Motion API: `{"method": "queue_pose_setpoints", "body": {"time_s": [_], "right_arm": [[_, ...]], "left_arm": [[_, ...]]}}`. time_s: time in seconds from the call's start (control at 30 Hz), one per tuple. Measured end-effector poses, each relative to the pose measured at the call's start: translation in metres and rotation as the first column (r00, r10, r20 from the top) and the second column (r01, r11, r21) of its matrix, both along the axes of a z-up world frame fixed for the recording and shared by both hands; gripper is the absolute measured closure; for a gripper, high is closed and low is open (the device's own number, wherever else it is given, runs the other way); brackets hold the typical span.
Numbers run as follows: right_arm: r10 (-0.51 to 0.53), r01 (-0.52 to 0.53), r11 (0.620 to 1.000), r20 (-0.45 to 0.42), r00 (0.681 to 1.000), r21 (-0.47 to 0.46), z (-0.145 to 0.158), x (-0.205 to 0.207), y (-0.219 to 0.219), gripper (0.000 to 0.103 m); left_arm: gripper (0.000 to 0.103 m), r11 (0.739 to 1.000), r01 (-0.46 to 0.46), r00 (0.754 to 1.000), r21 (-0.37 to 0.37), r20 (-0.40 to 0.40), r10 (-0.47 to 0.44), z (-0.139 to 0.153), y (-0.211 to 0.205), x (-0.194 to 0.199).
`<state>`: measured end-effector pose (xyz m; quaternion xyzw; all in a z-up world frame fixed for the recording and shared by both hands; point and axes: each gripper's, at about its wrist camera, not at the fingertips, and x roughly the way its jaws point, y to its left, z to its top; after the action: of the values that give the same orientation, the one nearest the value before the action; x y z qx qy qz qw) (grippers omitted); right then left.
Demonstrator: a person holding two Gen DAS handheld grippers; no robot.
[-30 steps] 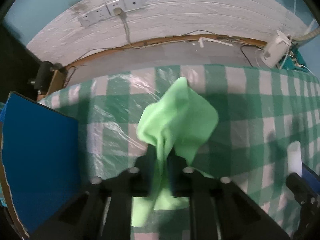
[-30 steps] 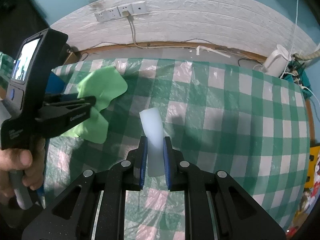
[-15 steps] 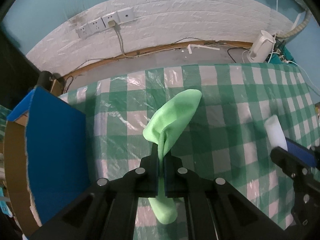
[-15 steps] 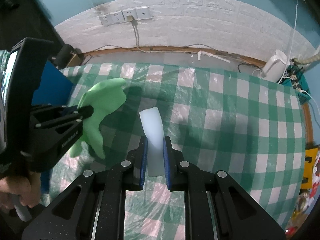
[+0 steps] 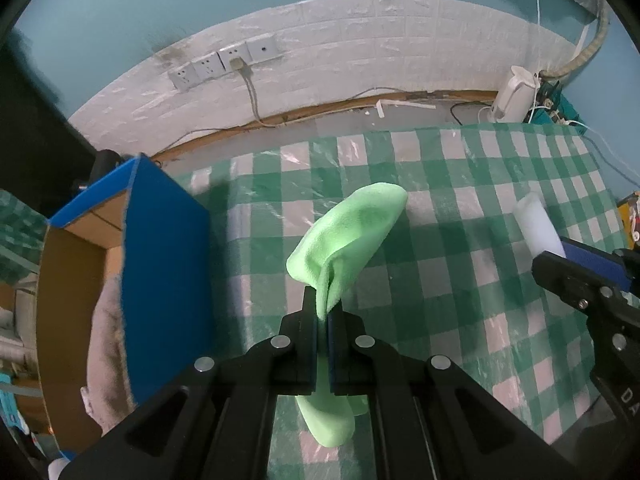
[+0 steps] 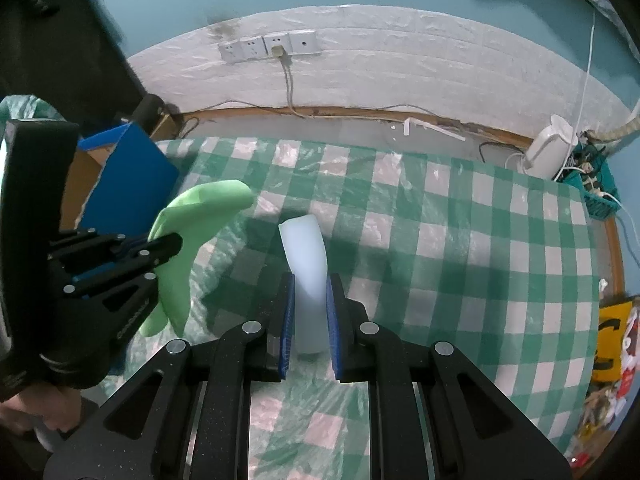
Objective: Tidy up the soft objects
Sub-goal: 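Carry the green cloth and white foam tube over the box with both grippers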
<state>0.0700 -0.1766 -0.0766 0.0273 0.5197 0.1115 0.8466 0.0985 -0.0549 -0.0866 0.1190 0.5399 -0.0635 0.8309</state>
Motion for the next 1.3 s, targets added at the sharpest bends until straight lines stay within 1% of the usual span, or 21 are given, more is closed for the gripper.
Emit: {"method": "queue_pose_setpoints", "body": {"time_s": [0.3,0.43,0.57,0.7,1.07,1.3], "right_arm": [[0.031,-0.031,1.0,0.034,0.999,0.002,0.021,-0.015,0.016,0.089],[0.042,-0.042,0.999,0.044,0.998,0.0,0.028,-0.019,0.023,0.089],[0.057,-0.057,0.998,0.058,0.997,0.0,0.035,-0.023,0.032,0.089],[0.075,-0.075,0.997,0.07,0.995,0.002,0.042,-0.024,0.044,0.089],[0.154,-0.154,0.988,0.091,0.984,0.003,0.056,-0.019,0.096,0.089],[0.207,-0.209,0.978,0.102,0.973,0.01,0.065,-0.015,0.134,0.089]], "left_arm": [[0.099,1.0,-0.007,0.999,-0.007,0.047,0.008,0.027,0.013,-0.021],[0.099,0.999,-0.03,0.997,-0.02,0.065,0.031,0.038,0.025,-0.028],[0.099,0.999,-0.042,0.995,-0.014,0.088,0.043,0.047,0.039,-0.035],[0.099,0.998,-0.065,0.992,-0.022,0.105,0.067,0.057,0.055,-0.042],[0.099,0.987,-0.148,0.977,-0.054,0.147,0.155,0.077,0.11,-0.051],[0.099,0.977,-0.206,0.964,-0.059,0.158,0.213,0.079,0.147,-0.056]]}}
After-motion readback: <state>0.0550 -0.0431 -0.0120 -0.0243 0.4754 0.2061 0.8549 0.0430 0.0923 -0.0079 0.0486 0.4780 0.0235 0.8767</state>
